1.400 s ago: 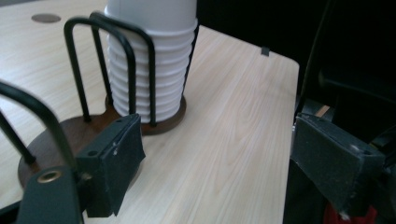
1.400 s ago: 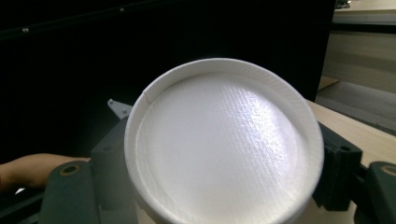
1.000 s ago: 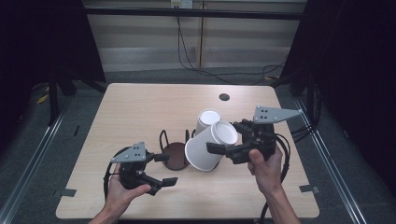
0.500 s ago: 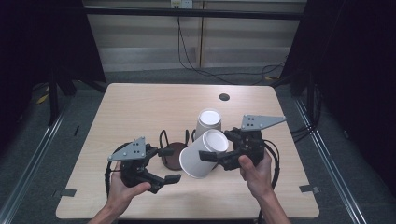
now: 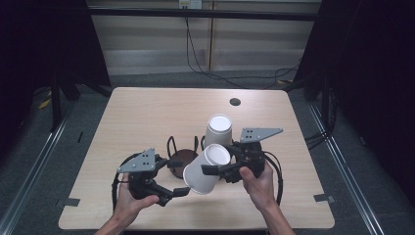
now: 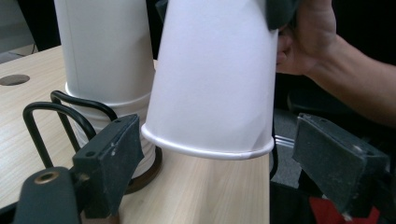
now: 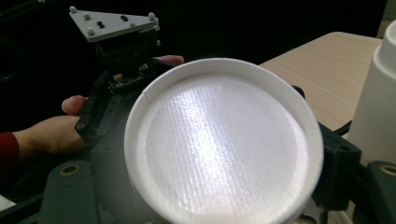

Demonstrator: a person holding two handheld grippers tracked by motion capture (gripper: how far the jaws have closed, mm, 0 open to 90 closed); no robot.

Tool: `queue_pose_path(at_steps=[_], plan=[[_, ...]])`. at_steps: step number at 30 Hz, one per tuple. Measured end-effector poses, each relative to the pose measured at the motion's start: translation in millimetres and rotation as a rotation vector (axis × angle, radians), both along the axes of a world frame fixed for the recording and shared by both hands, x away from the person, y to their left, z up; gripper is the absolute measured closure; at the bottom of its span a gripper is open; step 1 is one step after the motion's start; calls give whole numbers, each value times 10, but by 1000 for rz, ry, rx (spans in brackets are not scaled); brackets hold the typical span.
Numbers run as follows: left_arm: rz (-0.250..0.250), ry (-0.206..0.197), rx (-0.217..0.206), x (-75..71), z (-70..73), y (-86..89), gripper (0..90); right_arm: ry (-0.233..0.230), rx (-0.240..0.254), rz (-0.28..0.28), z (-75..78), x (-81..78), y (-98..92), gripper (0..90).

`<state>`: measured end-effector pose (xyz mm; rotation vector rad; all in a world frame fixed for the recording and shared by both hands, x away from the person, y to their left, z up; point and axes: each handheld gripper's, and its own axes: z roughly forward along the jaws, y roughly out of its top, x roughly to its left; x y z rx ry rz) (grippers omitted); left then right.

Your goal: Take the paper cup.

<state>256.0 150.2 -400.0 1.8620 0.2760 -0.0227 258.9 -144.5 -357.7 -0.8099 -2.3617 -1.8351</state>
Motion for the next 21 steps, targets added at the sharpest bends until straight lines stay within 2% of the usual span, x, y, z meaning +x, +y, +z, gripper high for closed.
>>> queue_pose_path(at_steps=[2, 9, 12, 18, 20, 21], plan=[[6, 18, -7, 12, -21, -2, 156, 6, -3, 5, -24, 8, 13, 242], [7, 19, 41, 19, -143, -83, 157, 34, -9, 34, -162, 32, 124, 242], [-6, 35, 58, 24, -205, -109, 140, 47, -9, 35, -181, 37, 144, 243], [-15, 55, 59, 49, -259, -171, 93, 58, -7, 35, -226, 44, 155, 244], [-17, 53, 61, 44, -266, -198, 104, 65, -10, 40, -255, 46, 182, 244], [-17, 52, 72, 42, -274, -220, 99, 67, -13, 42, -265, 47, 195, 244]])
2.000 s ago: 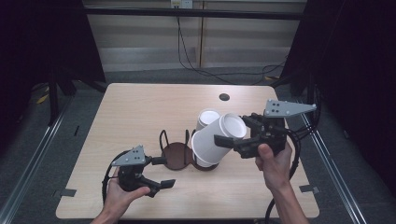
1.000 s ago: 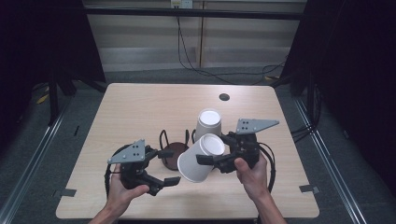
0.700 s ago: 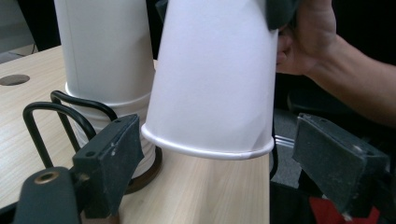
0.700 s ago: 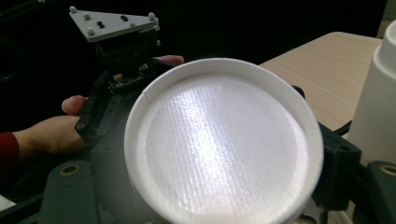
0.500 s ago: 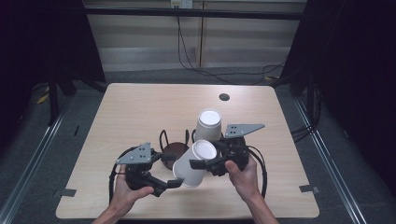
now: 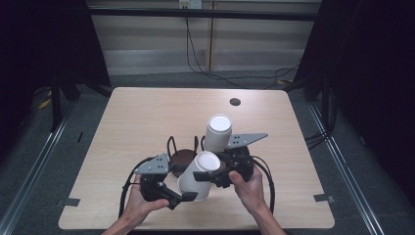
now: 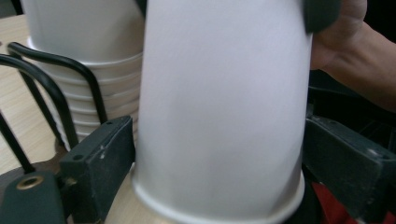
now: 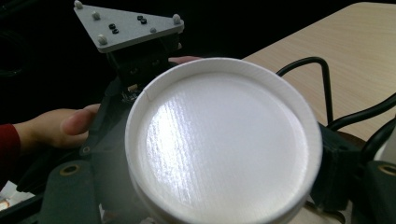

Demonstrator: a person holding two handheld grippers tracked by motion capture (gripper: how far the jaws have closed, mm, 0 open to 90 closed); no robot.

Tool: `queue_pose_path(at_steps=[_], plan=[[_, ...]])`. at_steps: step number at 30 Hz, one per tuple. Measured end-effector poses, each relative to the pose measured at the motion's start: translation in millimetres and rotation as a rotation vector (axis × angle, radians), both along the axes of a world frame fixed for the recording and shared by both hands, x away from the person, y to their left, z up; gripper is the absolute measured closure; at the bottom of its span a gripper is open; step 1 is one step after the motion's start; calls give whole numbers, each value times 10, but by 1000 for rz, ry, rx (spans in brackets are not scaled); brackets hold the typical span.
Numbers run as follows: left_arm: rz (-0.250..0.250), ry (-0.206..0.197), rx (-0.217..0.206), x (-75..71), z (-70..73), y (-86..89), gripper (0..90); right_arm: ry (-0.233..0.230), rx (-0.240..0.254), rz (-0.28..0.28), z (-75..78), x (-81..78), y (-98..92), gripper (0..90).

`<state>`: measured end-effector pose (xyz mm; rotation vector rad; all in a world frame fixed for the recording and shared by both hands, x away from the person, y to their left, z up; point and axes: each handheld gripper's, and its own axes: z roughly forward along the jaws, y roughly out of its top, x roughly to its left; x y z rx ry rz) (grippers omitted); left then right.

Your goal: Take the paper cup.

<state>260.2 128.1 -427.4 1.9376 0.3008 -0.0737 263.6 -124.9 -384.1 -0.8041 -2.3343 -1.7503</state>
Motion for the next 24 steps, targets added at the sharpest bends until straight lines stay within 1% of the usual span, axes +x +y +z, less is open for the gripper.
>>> queue_pose_path(at_steps=[3, 5, 11, 13, 15, 16, 18, 19, 23, 24], plan=[[-3, 10, 9, -4, -27, -42, 84, 0, -3, 9, -14, -7, 49, 244], [-14, 19, 4, -3, -46, -48, 71, 0, -2, 15, -13, -15, 68, 244], [-12, 24, 8, -18, -74, -72, 85, 2, 0, 24, -25, -23, 102, 244], [-6, 41, 12, -22, -72, -70, 95, 1, -4, 24, -31, -23, 107, 244], [-5, 30, 13, -31, -64, -59, 103, 1, -2, 32, -31, -23, 106, 243], [-7, 34, 17, -33, -59, -57, 109, -2, -1, 36, -30, -23, 103, 240], [-7, 28, 26, -31, -52, -48, 118, 0, 4, 45, -39, -17, 101, 236], [-13, 34, 42, -20, -47, -40, 126, 2, 14, 46, -52, -13, 99, 234], [-23, 49, 61, -4, -48, -34, 143, 2, 7, 45, -77, -11, 128, 228], [-29, 46, 71, -3, -49, -33, 145, 1, 5, 44, -79, -13, 132, 224]])
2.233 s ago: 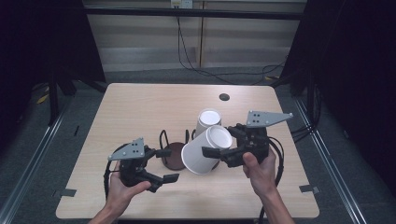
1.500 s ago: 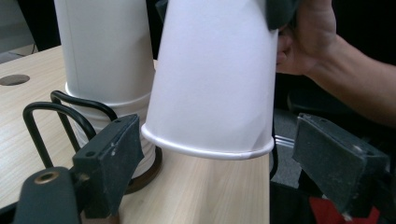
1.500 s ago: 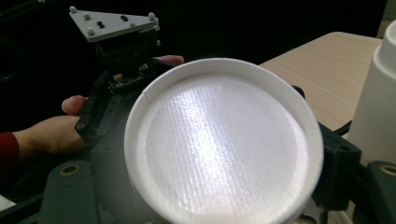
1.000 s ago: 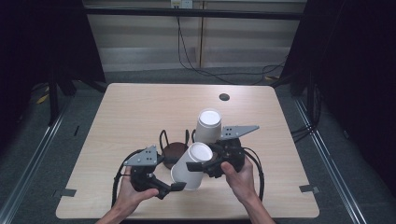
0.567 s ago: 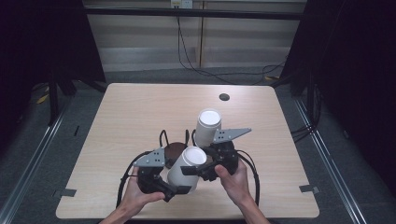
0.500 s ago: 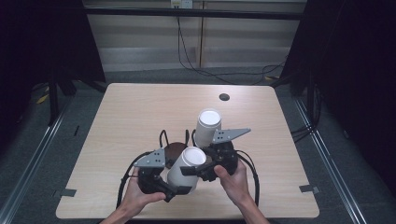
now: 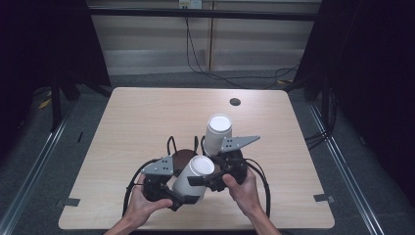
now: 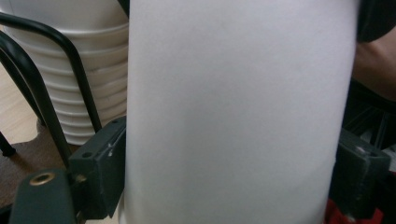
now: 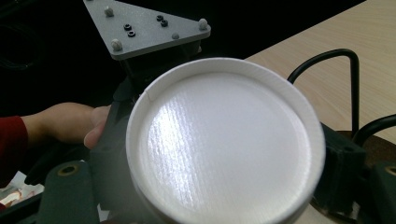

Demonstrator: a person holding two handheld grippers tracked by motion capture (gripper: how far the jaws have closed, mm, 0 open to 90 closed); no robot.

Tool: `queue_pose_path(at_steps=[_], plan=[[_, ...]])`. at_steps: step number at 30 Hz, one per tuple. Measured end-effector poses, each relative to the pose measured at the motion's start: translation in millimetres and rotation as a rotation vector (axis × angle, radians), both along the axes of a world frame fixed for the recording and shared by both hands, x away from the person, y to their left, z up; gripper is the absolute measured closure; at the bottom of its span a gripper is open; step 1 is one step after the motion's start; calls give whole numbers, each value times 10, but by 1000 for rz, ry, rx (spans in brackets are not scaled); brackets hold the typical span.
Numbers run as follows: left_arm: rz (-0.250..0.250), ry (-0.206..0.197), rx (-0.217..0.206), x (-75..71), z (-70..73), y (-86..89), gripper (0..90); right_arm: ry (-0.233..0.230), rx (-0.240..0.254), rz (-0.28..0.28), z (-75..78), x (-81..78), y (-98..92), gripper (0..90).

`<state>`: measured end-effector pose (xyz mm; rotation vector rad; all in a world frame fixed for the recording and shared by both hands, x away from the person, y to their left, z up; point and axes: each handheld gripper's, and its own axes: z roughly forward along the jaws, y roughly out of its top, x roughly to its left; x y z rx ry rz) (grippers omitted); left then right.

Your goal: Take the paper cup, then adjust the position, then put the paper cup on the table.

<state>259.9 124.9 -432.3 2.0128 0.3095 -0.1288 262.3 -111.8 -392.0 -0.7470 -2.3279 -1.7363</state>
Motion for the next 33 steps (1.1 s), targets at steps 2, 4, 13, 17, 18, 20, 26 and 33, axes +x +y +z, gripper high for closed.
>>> queue_pose_path(at_steps=[2, 4, 13, 17, 18, 20, 26, 33], plan=[[-6, -1, 20, -6, 3, -6, 149, -5, -1, 4, 1, -2, -8, 199], [-15, 3, 27, -7, 4, -12, 152, -7, -3, 1, 5, -5, -22, 182], [-28, 26, 91, 3, -17, -12, 154, -3, 17, 15, -25, 9, -176, 141], [-31, 20, 141, 20, 6, 12, 155, 6, 23, 20, -53, -2, -255, 141], [-37, 19, 151, 27, 16, 19, 155, 5, 18, 21, -58, -5, -267, 141], [-38, 22, 169, 40, 22, 32, 155, -2, 8, 29, -70, -13, -297, 141], [-35, 25, 222, 87, -3, 60, 155, 0, -58, 26, -101, -21, -341, 146], [-51, 23, 292, 95, -7, 48, 155, 2, -128, 59, -158, -2, -316, 162]])
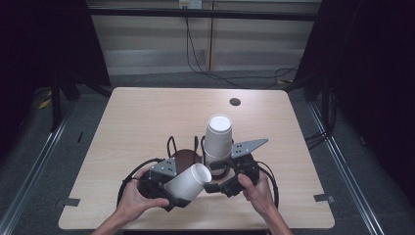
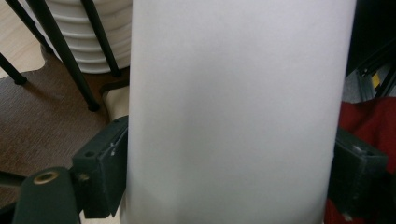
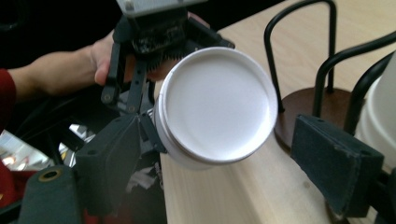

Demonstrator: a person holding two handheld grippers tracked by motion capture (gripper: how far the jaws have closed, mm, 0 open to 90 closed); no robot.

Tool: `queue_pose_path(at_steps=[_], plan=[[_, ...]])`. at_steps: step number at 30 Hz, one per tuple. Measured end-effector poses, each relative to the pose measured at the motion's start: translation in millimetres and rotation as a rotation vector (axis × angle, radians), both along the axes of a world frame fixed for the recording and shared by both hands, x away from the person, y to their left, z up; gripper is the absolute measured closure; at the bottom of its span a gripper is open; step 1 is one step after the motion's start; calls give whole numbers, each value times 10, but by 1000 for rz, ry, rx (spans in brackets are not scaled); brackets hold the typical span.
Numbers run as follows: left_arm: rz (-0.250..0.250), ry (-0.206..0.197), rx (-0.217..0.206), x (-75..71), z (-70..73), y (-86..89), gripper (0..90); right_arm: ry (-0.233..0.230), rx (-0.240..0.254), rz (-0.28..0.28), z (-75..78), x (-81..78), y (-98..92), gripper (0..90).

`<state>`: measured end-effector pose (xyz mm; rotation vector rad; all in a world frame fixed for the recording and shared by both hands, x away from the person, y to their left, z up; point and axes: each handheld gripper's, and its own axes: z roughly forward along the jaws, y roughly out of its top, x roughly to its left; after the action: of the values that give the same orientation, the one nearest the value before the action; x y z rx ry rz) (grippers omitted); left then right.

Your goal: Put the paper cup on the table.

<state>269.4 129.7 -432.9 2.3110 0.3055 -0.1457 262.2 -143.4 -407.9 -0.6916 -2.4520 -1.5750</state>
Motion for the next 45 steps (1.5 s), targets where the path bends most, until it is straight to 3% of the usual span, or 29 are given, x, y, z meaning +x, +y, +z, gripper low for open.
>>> queue_pose_path(at_steps=[3, 9, 12, 14, 17, 21, 30, 33, 40, 45], plan=[[-15, 3, 10, 21, 25, 11, 155, 14, -41, 22, -26, 13, 8, 162], [-17, 18, 44, 45, 2, 27, 155, 36, -78, 60, -55, 54, 52, 162], [-35, -7, 83, 47, 46, 38, 154, 30, -107, 65, -65, 51, 63, 162], [-26, -12, 86, 48, 76, 49, 154, 32, -122, 75, -66, 44, 64, 162], [-37, -43, 136, 57, 141, 54, 153, 17, -139, 73, -63, 46, 63, 162], [-48, -56, 161, 71, 199, 34, 154, 12, -180, 80, -61, 49, 82, 162], [-97, -89, 293, 79, 261, -222, 156, 27, -329, 120, 21, 67, 102, 157], [-125, -71, 324, 95, 241, -301, 154, 33, -353, 123, 36, 79, 91, 151], [-172, -87, 433, 61, 188, -439, 155, 32, -420, 138, -37, 67, 140, 147], [-197, -90, 461, -6, 163, -476, 157, 51, -449, 178, -104, 64, 204, 147]])
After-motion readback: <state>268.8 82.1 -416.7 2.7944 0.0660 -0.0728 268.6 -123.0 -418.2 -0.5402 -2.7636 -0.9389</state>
